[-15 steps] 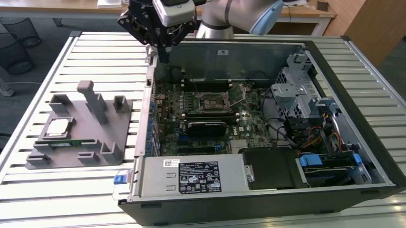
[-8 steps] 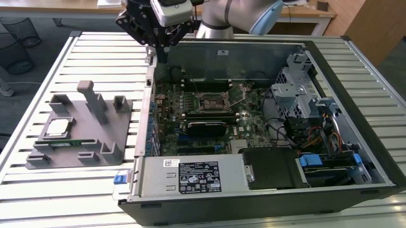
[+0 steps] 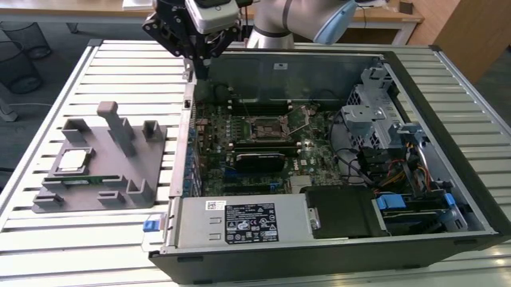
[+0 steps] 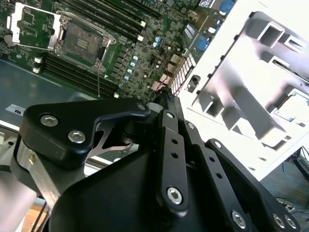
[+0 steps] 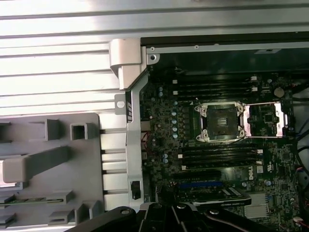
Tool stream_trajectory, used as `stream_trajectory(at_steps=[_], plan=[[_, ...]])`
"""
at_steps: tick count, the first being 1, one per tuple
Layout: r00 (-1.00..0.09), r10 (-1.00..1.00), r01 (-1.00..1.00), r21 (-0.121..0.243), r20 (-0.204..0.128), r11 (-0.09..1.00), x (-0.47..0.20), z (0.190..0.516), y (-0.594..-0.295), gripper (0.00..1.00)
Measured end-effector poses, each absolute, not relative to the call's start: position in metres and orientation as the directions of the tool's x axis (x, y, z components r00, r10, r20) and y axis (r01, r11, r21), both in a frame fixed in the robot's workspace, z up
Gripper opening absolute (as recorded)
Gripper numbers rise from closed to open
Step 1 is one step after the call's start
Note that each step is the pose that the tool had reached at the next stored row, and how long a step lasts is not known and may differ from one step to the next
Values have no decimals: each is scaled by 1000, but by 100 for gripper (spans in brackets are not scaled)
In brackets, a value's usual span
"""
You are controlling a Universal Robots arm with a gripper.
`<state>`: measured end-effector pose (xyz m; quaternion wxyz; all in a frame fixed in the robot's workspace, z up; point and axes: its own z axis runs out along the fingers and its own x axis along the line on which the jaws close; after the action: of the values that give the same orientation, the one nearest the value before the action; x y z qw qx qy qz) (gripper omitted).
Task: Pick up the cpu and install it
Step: 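Reach for the cpu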
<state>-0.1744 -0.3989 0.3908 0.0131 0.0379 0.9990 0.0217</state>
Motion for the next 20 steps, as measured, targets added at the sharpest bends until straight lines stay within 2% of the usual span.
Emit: stream_trajectory(at_steps=[20], plan=[[-997,76,75,44,-24,996,-185,390,-399,11]])
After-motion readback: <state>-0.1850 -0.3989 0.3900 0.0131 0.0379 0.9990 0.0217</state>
